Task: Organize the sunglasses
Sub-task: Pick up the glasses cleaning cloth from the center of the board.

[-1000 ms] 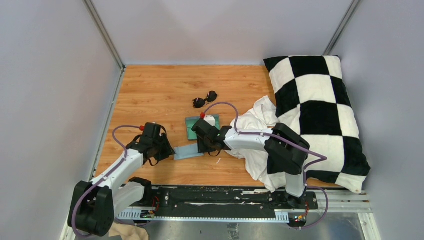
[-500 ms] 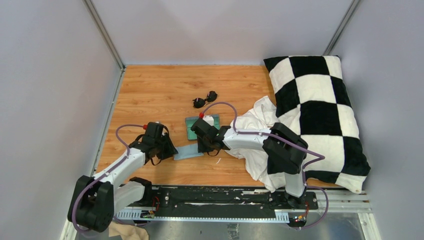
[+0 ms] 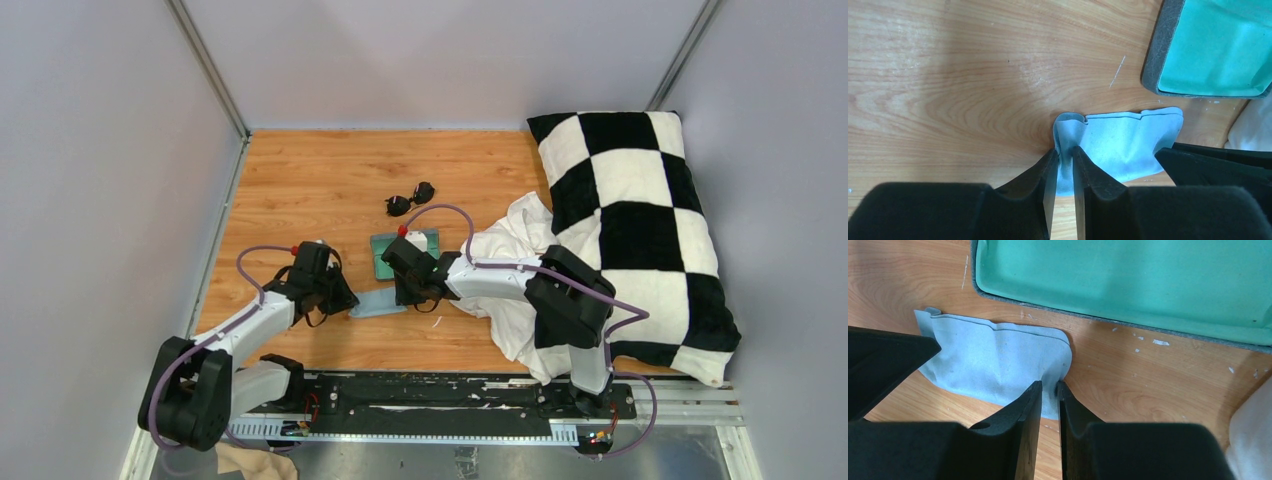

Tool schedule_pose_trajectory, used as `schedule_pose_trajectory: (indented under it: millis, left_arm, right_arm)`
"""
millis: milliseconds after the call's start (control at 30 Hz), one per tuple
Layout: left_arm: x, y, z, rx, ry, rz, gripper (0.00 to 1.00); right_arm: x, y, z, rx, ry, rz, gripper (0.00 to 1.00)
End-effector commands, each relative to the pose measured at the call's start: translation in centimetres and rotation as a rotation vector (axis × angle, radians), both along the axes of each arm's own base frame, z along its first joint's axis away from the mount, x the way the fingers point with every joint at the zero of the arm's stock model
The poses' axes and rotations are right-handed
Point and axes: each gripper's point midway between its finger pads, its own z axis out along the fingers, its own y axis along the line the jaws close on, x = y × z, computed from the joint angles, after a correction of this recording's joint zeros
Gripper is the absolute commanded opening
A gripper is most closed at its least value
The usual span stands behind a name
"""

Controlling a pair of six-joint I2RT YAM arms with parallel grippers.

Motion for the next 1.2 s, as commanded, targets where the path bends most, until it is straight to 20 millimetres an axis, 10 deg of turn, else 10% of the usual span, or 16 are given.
schedule_pose_trajectory:
  millis: [0, 367, 433, 1167]
  left_arm:
    - [-2.7, 1.3, -2.8, 0.073, 0.119, 0.0, 0.23]
    - [-2.3, 0.8, -2.6, 0.059, 0.119, -0.019, 0.0]
    - [-2.3, 0.6, -2.5, 0.053, 0.119, -0.026, 0.0]
    - [0.3, -2.7, 5.1, -0.052, -0.06, -0.076, 0.0]
  right_arm:
    - [-0.6, -0.1, -1.0, -0.037, 0.017, 0.023, 0.22]
    - [-0.5, 0.3, -1.0, -0.039, 0.016, 0.039, 0.15]
    - [-0.4, 0.4, -1.0, -0.04, 0.016, 0.038, 0.0]
    - [1.5, -1.7, 5.3, -0.01, -0.156, -0.021, 0.0]
